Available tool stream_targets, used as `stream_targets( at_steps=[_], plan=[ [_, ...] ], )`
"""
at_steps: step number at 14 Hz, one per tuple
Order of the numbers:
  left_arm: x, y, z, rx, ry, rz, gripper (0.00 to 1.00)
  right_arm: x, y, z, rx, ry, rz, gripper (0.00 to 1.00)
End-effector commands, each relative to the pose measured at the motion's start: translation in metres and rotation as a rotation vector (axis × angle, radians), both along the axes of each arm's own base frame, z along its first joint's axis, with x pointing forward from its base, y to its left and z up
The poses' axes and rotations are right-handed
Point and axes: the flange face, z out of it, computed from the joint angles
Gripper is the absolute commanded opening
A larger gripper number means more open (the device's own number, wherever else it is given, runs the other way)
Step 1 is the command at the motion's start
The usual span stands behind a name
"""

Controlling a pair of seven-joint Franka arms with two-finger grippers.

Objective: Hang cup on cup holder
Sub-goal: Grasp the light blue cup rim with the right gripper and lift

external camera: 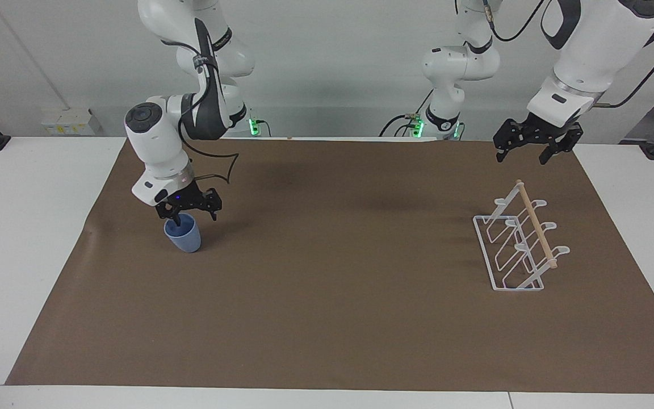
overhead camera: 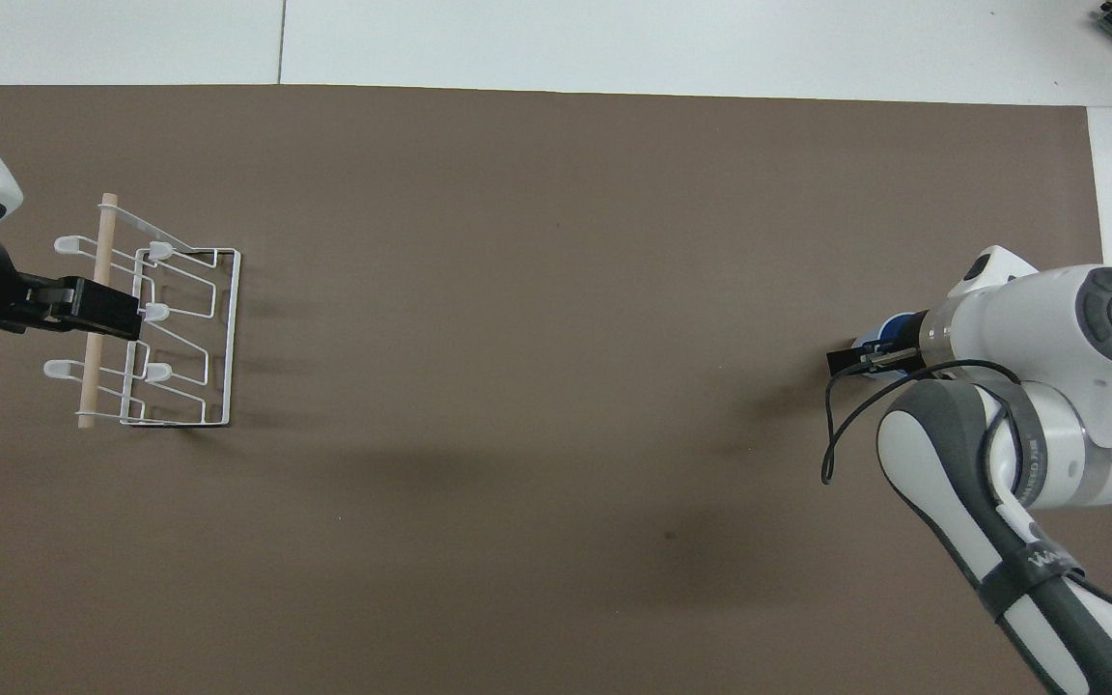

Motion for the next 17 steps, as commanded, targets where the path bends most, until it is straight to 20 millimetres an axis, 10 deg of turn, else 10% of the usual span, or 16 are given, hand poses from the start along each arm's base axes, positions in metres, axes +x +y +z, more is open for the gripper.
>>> stream_targets(
  at_steps=[1,6,13,17],
  plan=[
    [-0.007,0.000,0.000,0.014,-0.014,-0.015,1.00,-0.006,-0.002,-0.015,0.000,-0.007,0.001,1.00],
    [-0.006,0.000,0.001,0.013,-0.018,-0.013,1.00,-0.007,-0.006,-0.016,0.000,0.001,-0.005,0.98],
    [-0.006,0.000,0.001,0.013,-0.018,-0.012,1.00,-0.007,-0.017,-0.016,0.000,0.016,-0.019,0.00],
    [-0.006,-0.001,0.001,0.013,-0.017,-0.015,1.00,-0.007,-0.021,-0.015,0.000,0.018,-0.027,0.00]
  ],
)
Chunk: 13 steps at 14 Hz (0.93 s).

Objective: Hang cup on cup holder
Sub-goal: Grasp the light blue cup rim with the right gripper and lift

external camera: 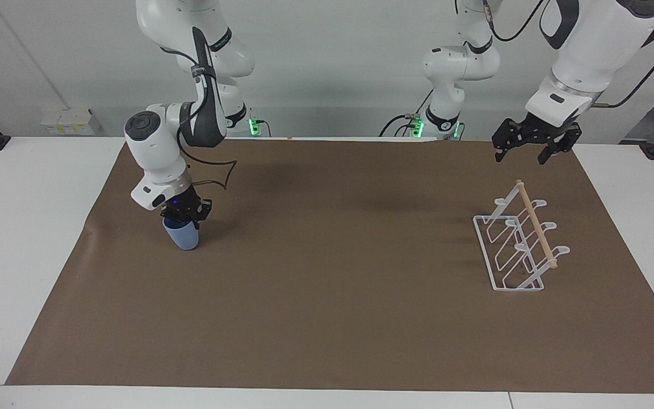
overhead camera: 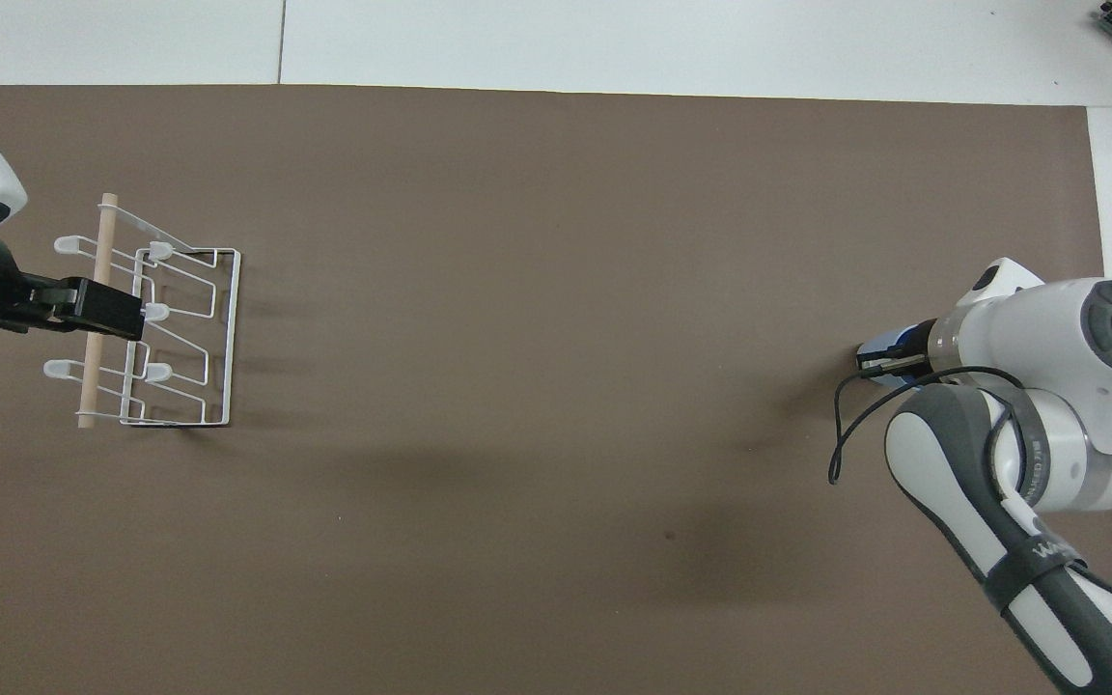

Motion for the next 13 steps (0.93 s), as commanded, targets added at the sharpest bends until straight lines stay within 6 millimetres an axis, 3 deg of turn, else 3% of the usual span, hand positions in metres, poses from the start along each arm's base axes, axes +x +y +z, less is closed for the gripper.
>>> stream_targets(
  at_steps=[1,6,13],
  plan=[
    [-0.006,0.000,0.001,0.013,-0.016,-0.013,1.00,-0.003,-0.002,-0.002,0.001,0.009,0.009,0.00],
    [-0.006,0.001,0.001,0.013,-0.016,-0.010,1.00,0.003,0.000,0.009,0.000,0.019,0.012,0.00],
    [-0.006,0.009,0.001,0.014,-0.013,0.008,1.00,0.033,0.000,0.099,-0.010,-0.003,0.022,0.00]
  ],
)
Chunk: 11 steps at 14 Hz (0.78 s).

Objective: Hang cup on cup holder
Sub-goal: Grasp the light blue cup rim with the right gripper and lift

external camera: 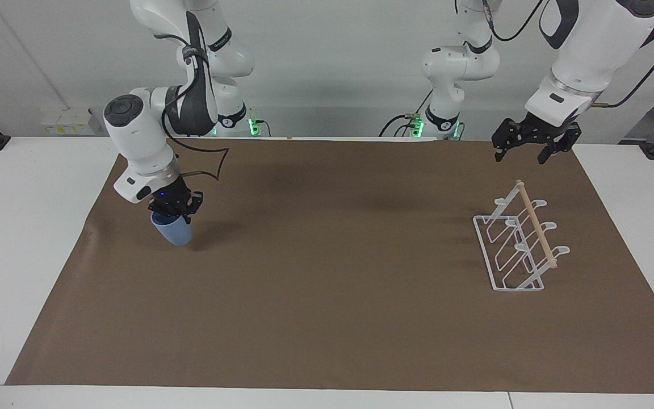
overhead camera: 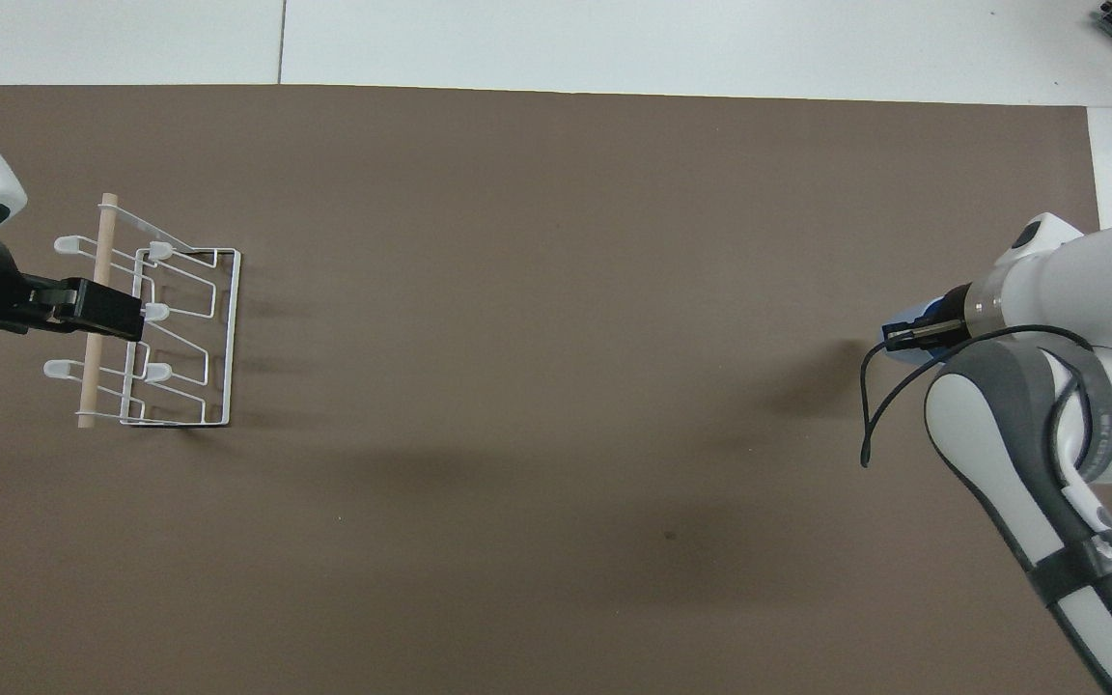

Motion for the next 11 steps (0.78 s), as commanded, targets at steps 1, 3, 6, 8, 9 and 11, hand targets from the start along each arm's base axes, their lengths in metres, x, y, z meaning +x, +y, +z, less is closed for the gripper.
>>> stream_targets(
  at_steps=[1,3,6,8,9,11],
  plan=[
    [-0.007,0.009,0.000,0.015,-0.004,0.006,1.00,0.009,-0.002,0.034,-0.010,-0.014,0.017,0.00],
    [-0.007,0.010,0.000,0.015,-0.005,0.009,1.00,0.012,0.003,0.056,-0.011,-0.020,0.025,0.00],
    [-0.005,0.020,0.001,0.014,-0.012,0.026,1.00,0.013,0.010,0.093,0.003,-0.002,0.032,0.00],
    [-0.004,0.020,0.000,0.014,-0.014,0.026,1.00,0.009,0.021,0.117,0.009,0.006,0.046,0.00],
    [-0.004,0.019,0.001,0.014,-0.012,0.023,1.00,0.005,0.029,0.128,0.008,0.003,0.060,0.00],
    [-0.006,0.015,0.001,0.015,-0.006,0.012,1.00,-0.007,0.049,0.148,0.007,-0.004,0.093,0.00]
  ],
)
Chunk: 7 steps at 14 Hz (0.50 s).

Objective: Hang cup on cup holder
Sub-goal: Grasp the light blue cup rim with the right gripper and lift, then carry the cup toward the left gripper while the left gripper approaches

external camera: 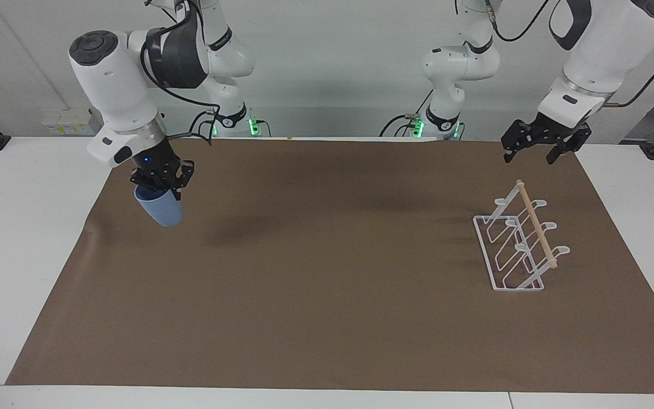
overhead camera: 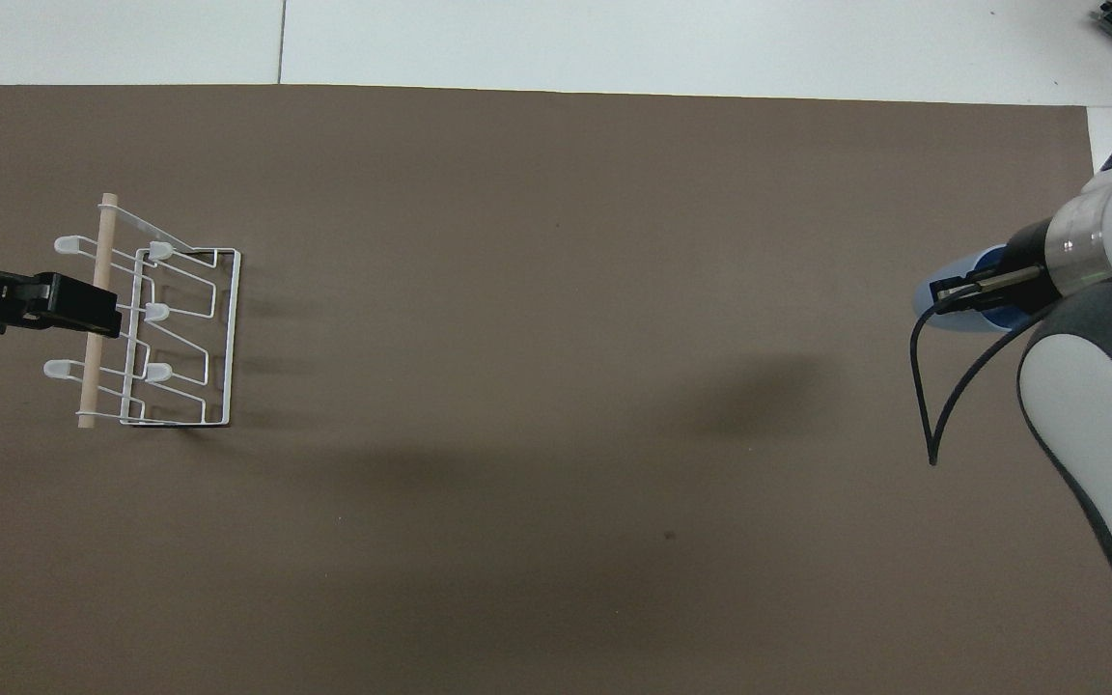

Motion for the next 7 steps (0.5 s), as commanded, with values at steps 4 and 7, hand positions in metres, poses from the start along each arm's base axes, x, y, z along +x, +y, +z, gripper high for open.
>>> stream_targets(
  at_steps=[4,7],
  plan=[
    [-0.008,-0.007,0.002,0.014,-0.011,-0.031,1.00,-0.027,0.041,0.042,0.249,0.017,-0.021,0.00],
    [-0.009,-0.009,0.001,0.013,-0.010,-0.036,1.00,-0.033,0.072,0.048,0.442,0.055,-0.013,0.00]
  ],
)
